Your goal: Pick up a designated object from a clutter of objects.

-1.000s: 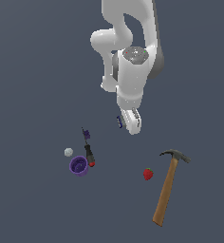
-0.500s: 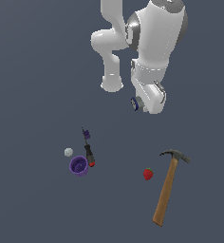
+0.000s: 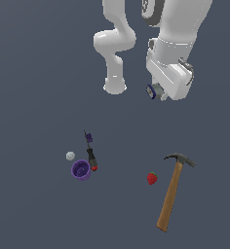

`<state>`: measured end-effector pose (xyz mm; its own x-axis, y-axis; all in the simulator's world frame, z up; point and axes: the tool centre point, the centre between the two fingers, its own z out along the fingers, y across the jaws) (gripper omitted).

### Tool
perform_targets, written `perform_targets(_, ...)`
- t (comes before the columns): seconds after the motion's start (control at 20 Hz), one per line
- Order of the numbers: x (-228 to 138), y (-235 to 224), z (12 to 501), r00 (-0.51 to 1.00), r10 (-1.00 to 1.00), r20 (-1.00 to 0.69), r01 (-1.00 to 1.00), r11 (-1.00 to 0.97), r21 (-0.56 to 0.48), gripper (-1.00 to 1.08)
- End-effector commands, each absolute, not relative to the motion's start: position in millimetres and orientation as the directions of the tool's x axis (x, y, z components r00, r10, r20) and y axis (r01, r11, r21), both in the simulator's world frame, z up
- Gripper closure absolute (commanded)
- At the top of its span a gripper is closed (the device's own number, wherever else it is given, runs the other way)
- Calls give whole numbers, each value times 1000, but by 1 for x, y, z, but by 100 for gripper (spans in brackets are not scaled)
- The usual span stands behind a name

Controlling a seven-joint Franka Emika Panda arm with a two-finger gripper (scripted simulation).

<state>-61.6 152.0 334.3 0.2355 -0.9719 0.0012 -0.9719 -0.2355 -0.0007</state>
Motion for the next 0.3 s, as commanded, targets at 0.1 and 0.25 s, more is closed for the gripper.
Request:
perform_targets(0.1,-62,159,347,235,-972,0,-972,-235,0,108)
perform_targets(0.25,-62,160,349,235,-972,0,-972,-235,0,108)
